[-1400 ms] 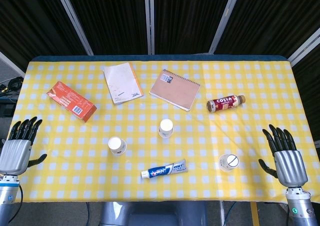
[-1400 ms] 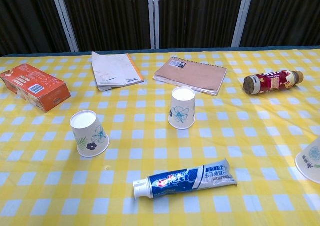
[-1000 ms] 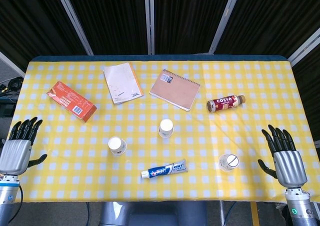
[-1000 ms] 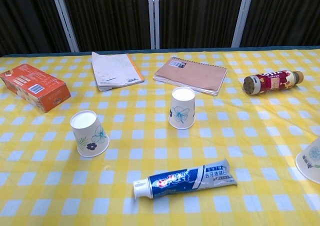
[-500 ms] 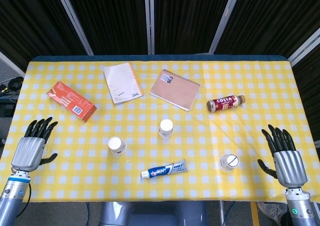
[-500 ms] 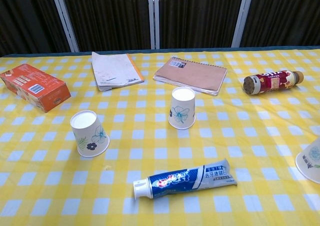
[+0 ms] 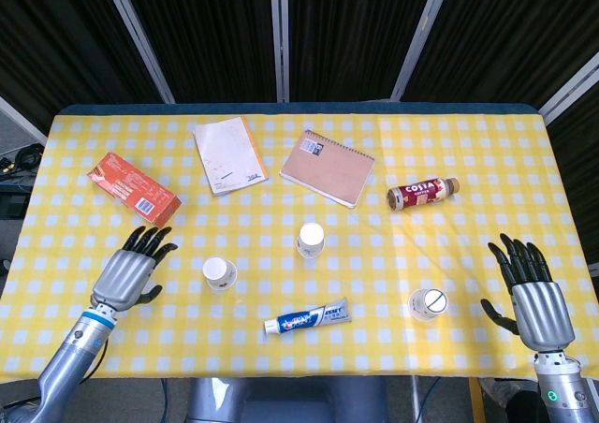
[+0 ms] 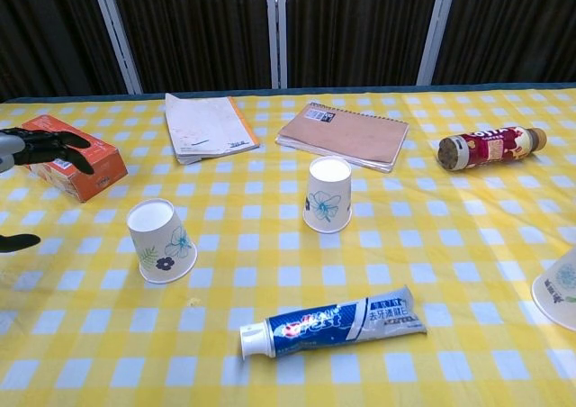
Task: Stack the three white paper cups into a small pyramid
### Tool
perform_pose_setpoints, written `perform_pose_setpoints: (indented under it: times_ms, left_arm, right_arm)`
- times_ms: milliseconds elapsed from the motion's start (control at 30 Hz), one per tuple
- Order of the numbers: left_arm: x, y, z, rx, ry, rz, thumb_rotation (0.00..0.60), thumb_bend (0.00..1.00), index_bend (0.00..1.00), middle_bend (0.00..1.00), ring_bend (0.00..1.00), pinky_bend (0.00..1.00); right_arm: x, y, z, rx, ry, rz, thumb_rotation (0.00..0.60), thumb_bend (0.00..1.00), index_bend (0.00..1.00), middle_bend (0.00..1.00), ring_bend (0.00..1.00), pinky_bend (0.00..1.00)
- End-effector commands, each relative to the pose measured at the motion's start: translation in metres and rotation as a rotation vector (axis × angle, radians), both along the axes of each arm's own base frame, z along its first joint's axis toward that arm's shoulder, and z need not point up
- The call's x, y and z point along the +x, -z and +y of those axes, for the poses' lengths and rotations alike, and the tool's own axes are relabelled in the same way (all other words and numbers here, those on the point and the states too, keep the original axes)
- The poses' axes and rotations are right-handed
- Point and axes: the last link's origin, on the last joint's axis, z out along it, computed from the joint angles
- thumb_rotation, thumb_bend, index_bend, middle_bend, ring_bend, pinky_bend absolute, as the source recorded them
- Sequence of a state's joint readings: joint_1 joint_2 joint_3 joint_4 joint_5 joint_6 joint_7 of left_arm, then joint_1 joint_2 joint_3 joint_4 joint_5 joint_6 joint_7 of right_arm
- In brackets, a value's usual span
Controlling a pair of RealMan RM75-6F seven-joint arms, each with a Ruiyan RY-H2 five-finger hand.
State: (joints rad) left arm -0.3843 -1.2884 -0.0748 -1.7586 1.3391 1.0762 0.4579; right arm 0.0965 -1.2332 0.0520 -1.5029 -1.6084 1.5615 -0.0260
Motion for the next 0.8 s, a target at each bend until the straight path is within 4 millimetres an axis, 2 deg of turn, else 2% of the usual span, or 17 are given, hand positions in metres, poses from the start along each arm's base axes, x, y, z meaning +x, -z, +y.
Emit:
perform_pose_setpoints:
  times_ms: [33,167,300,667,800]
  left_arm:
    - [0.014,0.009,0.004,-0.032,0.011,-0.014,0.6,0.31,0.15,0.0,0.0,0.0]
    - [0.025,0.015,0.008,-0.048,0.026,-0.008,0.6,0.31,0.15,0.0,0.0,0.0]
    - [0.033,0.022,0.012,-0.062,0.031,-0.001,0.6,0.36,0.15,0.0,0.0,0.0]
    - [0.045,0.04,0.025,-0.109,0.016,0.032,0.6,0.36,0.16,0.0,0.0,0.0]
    - [0.048,0.047,0.028,-0.122,0.013,0.039,0.6,0.4,0.2,0.0,0.0,0.0]
  right_arm:
    - [0.0,-0.002,0.0,-0.003,0.0,-0.008,0.6,0.13,0.09,0.0,0.0,0.0]
    - [0.0,-0.003,0.0,-0.004,-0.001,-0.016,0.6,0.13,0.09,0.0,0.0,0.0]
    - [0.0,-0.004,0.001,-0.003,-0.004,-0.022,0.6,0.13,0.09,0.0,0.0,0.0]
    - [0.001,-0.008,0.001,-0.005,-0.006,-0.041,0.6,0.13,0.09,0.0,0.0,0.0]
    - [0.0,-0.009,0.001,-0.005,-0.007,-0.045,0.6,0.13,0.09,0.0,0.0,0.0]
